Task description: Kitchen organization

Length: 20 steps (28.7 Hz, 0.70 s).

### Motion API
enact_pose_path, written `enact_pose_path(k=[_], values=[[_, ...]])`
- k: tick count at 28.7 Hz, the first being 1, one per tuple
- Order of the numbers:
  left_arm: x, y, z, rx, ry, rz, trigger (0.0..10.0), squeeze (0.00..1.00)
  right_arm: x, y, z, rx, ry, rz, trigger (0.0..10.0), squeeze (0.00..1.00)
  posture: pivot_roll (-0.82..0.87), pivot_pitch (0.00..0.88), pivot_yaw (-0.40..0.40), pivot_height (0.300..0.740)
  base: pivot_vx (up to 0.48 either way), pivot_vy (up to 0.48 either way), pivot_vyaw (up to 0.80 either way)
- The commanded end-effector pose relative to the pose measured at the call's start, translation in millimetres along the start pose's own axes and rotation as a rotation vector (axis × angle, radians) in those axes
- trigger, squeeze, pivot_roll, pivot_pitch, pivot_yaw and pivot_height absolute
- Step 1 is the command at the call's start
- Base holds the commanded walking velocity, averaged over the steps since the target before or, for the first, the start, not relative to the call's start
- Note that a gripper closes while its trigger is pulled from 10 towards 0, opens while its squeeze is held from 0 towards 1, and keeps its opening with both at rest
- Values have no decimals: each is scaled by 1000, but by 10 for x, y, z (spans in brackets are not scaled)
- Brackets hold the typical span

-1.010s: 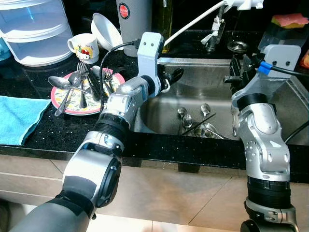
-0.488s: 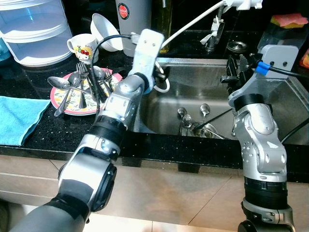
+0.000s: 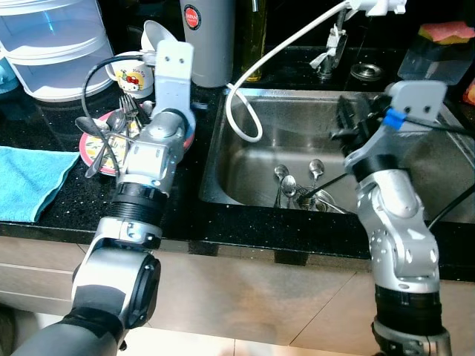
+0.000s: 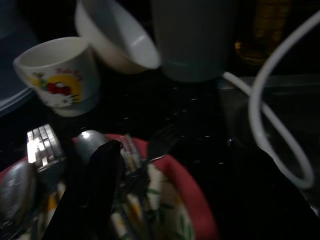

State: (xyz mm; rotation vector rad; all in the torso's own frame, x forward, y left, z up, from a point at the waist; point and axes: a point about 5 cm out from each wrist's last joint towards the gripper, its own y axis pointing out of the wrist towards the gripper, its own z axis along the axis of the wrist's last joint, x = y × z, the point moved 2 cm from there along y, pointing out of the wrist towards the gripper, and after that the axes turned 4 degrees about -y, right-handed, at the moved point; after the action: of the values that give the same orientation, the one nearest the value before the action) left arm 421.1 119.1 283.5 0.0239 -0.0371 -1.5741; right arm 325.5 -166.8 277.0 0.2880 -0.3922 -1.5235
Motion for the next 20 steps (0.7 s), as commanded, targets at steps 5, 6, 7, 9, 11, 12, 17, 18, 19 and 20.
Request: enact_pose_path(k=[5, 6, 7, 9, 11, 12, 17, 18, 19, 20], values=[[-337, -9, -76, -37, 25, 165, 10000, 0, 18, -42, -27, -12, 11, -16, 10000, 0, 33, 117, 78, 740, 0, 0, 0], [-386, -6, -85, -49, 26, 191, 10000, 0, 28, -39, -20, -9, 9, -20, 10000, 0, 33, 117, 78, 740, 0, 0, 0], [-459, 3, -111, -75, 23, 224, 10000, 0, 43, -32, -5, -4, 7, -23, 10000, 0, 34, 116, 78, 740, 0, 0, 0], [-481, 10, -126, -88, 18, 230, 10000, 0, 51, -28, 2, -2, 6, -26, 10000, 0, 34, 116, 78, 740, 0, 0, 0], [-495, 16, -134, -96, 16, 233, 10000, 0, 56, -24, 8, 0, 6, -28, 10000, 0, 34, 116, 78, 740, 0, 0, 0], [-499, 25, -142, -107, 12, 230, 10000, 0, 57, -20, 15, 3, 6, -29, 10000, 0, 34, 116, 78, 740, 0, 0, 0], [-508, 42, -141, -137, -51, 238, 10000, 0, 52, -13, 24, 7, 8, -29, 10000, 0, 34, 115, 78, 740, 0, 0, 0], [-513, 42, -137, -142, -70, 246, 10000, 0, 51, -13, 24, 7, 8, -29, 10000, 0, 34, 115, 78, 740, 0, 0, 0], [-530, 39, -120, -135, -91, 261, 10000, 0, 50, -13, 24, 8, 9, -29, 10000, 0, 34, 115, 78, 740, 0, 0, 0], [-561, 31, -104, -127, -108, 288, 10000, 0, 51, -13, 25, 8, 8, -29, 10000, 0, 34, 115, 78, 740, 0, 0, 0]])
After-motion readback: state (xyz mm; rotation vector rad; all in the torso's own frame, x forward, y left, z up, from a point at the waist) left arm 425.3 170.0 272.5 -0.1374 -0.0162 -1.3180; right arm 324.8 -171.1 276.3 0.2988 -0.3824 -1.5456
